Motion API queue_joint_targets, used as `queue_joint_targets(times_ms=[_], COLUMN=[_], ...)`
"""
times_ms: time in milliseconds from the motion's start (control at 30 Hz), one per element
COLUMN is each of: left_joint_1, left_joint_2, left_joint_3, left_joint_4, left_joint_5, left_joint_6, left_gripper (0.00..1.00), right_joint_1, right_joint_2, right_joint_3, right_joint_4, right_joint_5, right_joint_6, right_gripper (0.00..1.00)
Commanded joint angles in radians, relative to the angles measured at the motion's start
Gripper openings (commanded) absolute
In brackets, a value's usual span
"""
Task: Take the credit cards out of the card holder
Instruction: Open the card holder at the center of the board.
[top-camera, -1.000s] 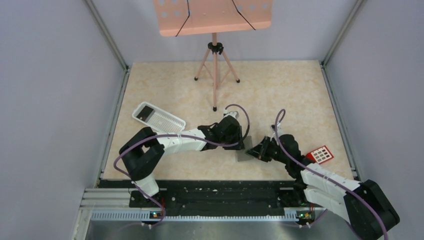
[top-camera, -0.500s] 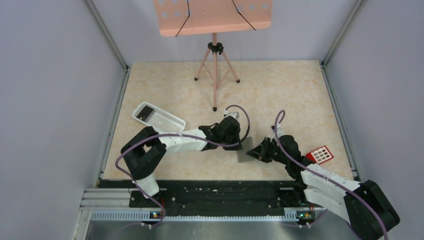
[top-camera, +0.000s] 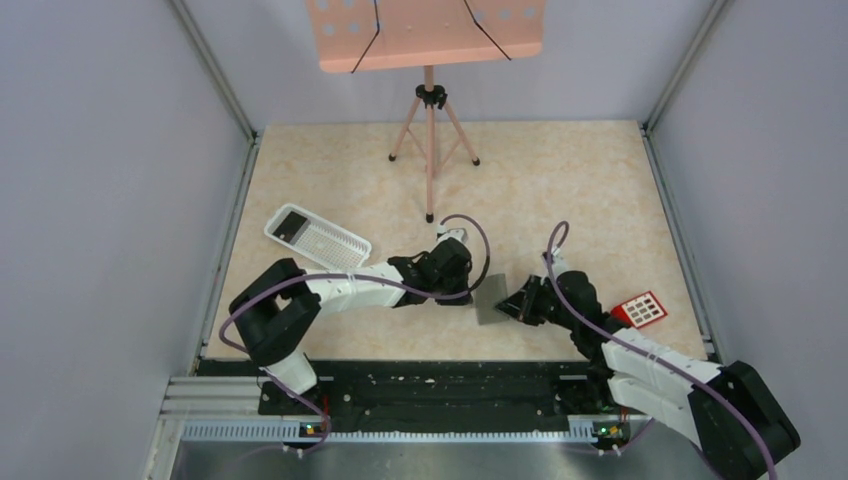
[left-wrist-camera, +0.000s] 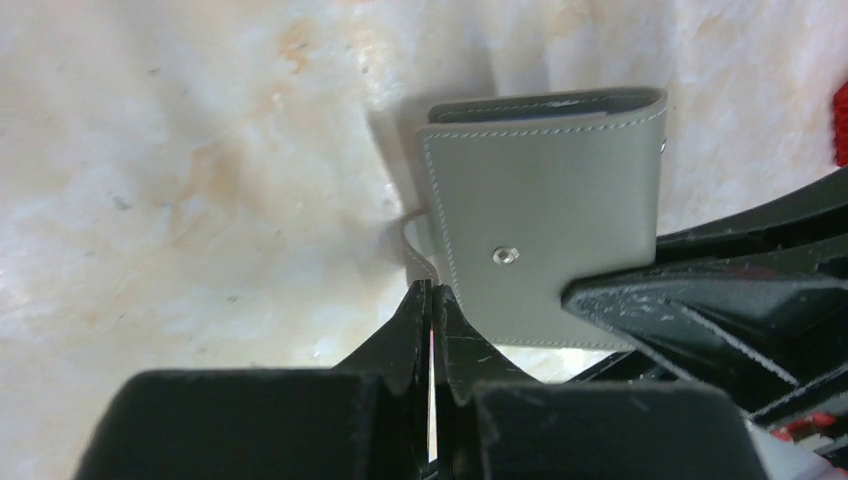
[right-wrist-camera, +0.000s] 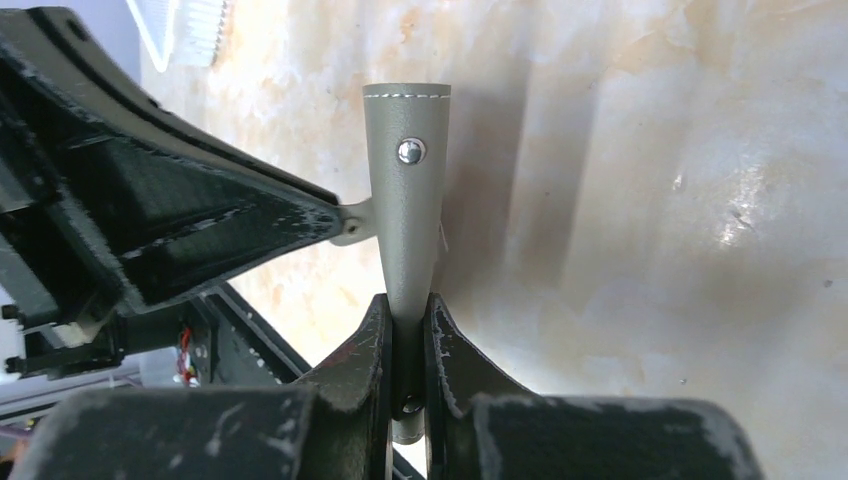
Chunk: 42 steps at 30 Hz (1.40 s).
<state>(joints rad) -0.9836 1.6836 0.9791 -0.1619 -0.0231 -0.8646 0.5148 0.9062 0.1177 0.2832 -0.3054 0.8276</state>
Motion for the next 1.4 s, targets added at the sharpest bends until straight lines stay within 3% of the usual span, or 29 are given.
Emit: queue_joint_targets(times_ms=[0, 133, 200, 400, 533, 800, 900, 1367], left_joint_1=[-0.004, -0.004, -0.004, -0.004, -0.003, -0.003, -0.002, -0.002], left_joint_2=[-0.089, -0.141, -0.163, -0.240, -0.299, -0.345, -0.354, -0.361], left_joint_3=[-0.068, -0.149, -0.181, -0.254, -0.341, -0.415, -0.430, -0.443], left_joint_4=[-0.016, 0.075, 0.117, 0.170, 0.287, 0.354, 0.369, 0.378], left_joint_5=[-0.041, 0.006, 0.016, -0.009, 0.001, 0.001, 0.000, -0.005], left_joint_6=[-0.006, -0.035, -0.046, -0.067, -0.109, -0.134, -0.138, -0.140], left_gripper=[0.00, 0.00, 0.00, 0.00, 0.00, 0.00, 0.00, 0.00], right_joint_1=[0.006, 0.006, 0.006, 0.028, 0.129, 0.303, 0.342, 0.452], right_joint_2=[0.016, 0.007, -0.005, -0.008, 0.026, 0.142, 0.186, 0.312], right_joint_3=[0.048, 0.121, 0.164, 0.240, 0.278, 0.354, 0.367, 0.418], right_joint_4=[-0.015, -0.140, -0.215, -0.369, -0.429, -0.409, -0.398, -0.399], right_joint_5=[0.043, 0.085, 0.107, 0.170, 0.294, 0.441, 0.473, 0.599], right_joint_6=[-0.077, -0.121, -0.136, -0.154, -0.156, -0.143, -0.139, -0.145], right_gripper=[0.12, 0.42, 0.52, 0.56, 0.60, 0.83, 0.98, 0.98])
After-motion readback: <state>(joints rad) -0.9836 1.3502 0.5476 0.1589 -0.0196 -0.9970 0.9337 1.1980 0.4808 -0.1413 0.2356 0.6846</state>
